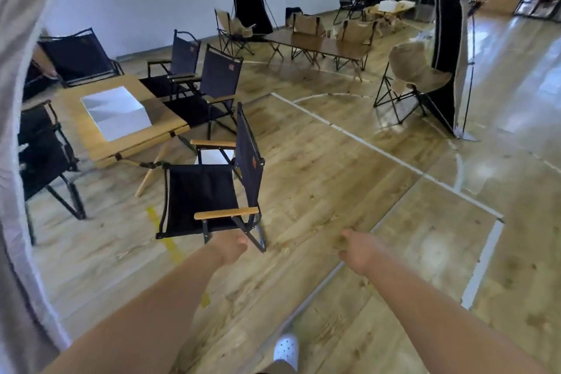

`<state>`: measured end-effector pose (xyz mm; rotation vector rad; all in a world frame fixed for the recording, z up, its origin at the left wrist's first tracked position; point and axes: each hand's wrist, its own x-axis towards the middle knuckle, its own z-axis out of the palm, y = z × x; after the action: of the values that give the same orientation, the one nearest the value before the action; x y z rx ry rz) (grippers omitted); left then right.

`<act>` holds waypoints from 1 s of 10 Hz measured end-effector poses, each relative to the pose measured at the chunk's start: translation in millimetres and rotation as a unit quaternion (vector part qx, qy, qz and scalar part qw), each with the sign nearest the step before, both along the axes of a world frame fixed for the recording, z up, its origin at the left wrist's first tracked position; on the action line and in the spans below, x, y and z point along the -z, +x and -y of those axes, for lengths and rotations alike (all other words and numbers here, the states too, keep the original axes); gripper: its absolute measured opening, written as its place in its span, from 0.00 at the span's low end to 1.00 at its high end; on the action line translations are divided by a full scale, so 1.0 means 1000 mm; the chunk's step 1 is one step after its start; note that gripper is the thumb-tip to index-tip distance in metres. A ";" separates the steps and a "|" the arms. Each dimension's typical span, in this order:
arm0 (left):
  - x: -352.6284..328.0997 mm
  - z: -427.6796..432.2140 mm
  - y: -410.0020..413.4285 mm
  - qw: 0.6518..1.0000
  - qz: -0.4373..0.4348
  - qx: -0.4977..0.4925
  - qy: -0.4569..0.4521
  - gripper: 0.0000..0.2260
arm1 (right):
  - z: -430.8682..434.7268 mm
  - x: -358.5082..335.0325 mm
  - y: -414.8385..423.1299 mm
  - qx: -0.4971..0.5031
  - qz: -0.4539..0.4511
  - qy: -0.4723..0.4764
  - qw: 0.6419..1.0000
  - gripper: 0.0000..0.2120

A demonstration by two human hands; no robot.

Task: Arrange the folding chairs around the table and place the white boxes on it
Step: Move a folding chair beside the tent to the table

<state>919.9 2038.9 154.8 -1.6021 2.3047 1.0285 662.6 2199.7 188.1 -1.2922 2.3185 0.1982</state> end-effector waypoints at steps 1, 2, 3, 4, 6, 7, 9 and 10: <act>0.015 0.020 -0.020 1.000 0.006 -0.016 0.000 0.15 | 0.026 0.008 -0.022 -0.017 0.014 -0.002 1.000 0.25; 0.032 0.050 -0.047 0.999 0.011 -0.030 0.018 0.15 | 0.062 0.012 -0.048 -0.035 0.026 0.015 0.999 0.27; 0.044 0.088 -0.076 0.999 0.006 -0.040 0.032 0.15 | 0.107 0.015 -0.075 -0.057 0.006 0.030 0.998 0.26; 0.055 0.138 -0.105 0.997 -0.014 -0.061 0.047 0.15 | 0.161 0.023 -0.106 -0.060 -0.006 0.029 0.998 0.27; 0.042 0.258 -0.135 0.995 -0.008 -0.093 0.031 0.15 | 0.304 0.019 -0.159 -0.108 -0.025 0.018 0.994 0.27; 0.030 0.314 -0.135 0.996 -0.002 -0.086 -0.018 0.15 | 0.368 0.008 -0.165 -0.138 -0.023 0.005 0.990 0.27; 0.033 0.379 -0.120 0.994 0.021 -0.100 -0.042 0.14 | 0.470 0.017 -0.157 -0.201 -0.034 0.011 0.979 0.30; 0.036 0.393 -0.117 0.988 0.049 -0.139 -0.047 0.14 | 0.519 0.025 -0.145 -0.252 -0.025 0.009 0.967 0.29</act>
<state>802.8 1645.4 118.4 -2.0085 2.1367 0.8792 517.8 1680.4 162.9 -1.8657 1.9754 0.4186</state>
